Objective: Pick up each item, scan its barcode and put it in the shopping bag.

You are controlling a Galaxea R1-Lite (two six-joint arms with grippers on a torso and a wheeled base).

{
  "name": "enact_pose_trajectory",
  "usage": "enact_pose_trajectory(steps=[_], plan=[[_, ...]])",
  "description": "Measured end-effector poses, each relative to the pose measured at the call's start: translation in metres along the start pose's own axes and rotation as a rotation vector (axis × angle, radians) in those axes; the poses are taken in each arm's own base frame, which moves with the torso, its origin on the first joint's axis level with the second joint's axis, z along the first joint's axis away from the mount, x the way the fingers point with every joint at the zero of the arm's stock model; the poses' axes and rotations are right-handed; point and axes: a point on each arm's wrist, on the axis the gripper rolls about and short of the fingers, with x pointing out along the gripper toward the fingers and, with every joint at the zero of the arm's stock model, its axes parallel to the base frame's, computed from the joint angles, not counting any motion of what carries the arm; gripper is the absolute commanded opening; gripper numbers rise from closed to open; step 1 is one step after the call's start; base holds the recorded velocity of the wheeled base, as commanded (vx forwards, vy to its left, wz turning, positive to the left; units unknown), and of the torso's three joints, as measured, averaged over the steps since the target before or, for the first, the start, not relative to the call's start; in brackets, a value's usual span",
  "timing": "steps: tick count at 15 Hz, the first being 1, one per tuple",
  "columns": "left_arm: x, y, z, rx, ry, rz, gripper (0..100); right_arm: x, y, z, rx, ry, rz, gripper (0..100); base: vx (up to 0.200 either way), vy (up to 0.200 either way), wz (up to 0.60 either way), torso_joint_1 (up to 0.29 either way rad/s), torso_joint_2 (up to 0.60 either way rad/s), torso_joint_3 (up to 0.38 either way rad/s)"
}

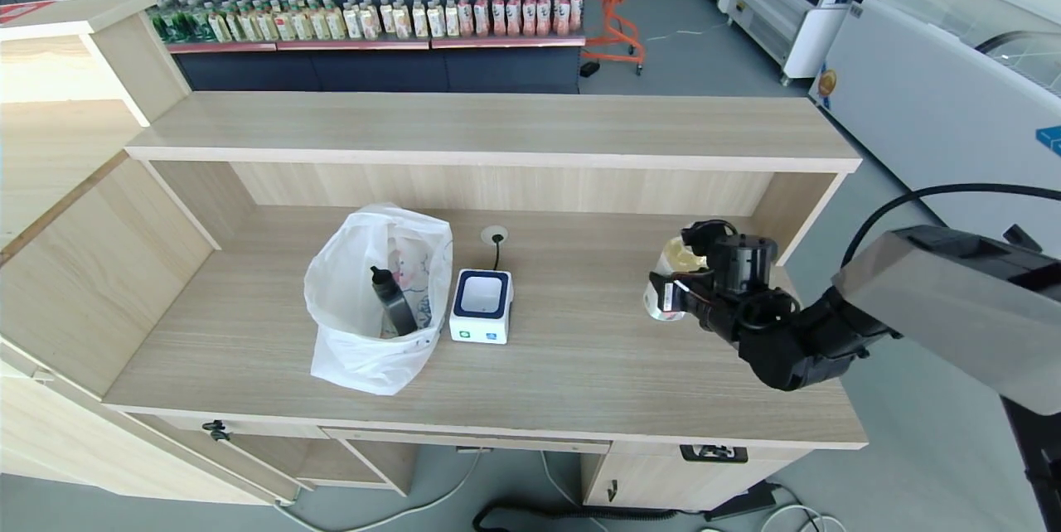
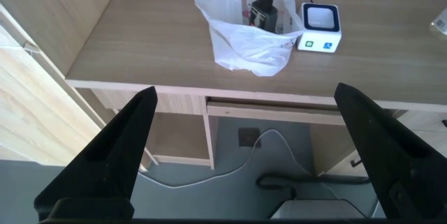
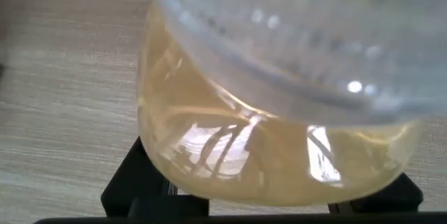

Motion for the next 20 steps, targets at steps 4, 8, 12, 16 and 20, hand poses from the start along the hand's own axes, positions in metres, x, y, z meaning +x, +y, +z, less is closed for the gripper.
enact_pose_trajectory(steps=[4, 8, 12, 16, 20], plan=[[0.0, 0.0, 0.0, 0.0, 0.0, 0.0, 100, -0.083, 0.003, 0.047, 0.114, 0.088, 0.512, 0, 0.0, 0.0, 0.0, 0.0, 0.0, 0.0], [0.0, 0.0, 0.0, 0.0, 0.0, 0.0, 100, -0.151, 0.007, 0.039, 0.146, 0.177, 0.84, 0, 0.0, 0.0, 0.0, 0.0, 0.0, 0.0], [0.0, 0.0, 0.0, 0.0, 0.0, -0.001, 100, -0.185, 0.016, 0.047, 0.138, 0.196, 1.013, 0, 0.0, 0.0, 0.0, 0.0, 0.0, 0.0], [0.0, 0.0, 0.0, 0.0, 0.0, 0.0, 100, -0.207, 0.017, 0.049, 0.128, 0.23, 1.066, 0, 0.0, 0.0, 0.0, 0.0, 0.0, 0.0], [0.0, 0.0, 0.0, 0.0, 0.0, 0.0, 100, -0.218, 0.016, 0.047, 0.113, 0.224, 1.099, 0, 0.0, 0.0, 0.0, 0.0, 0.0, 0.0]])
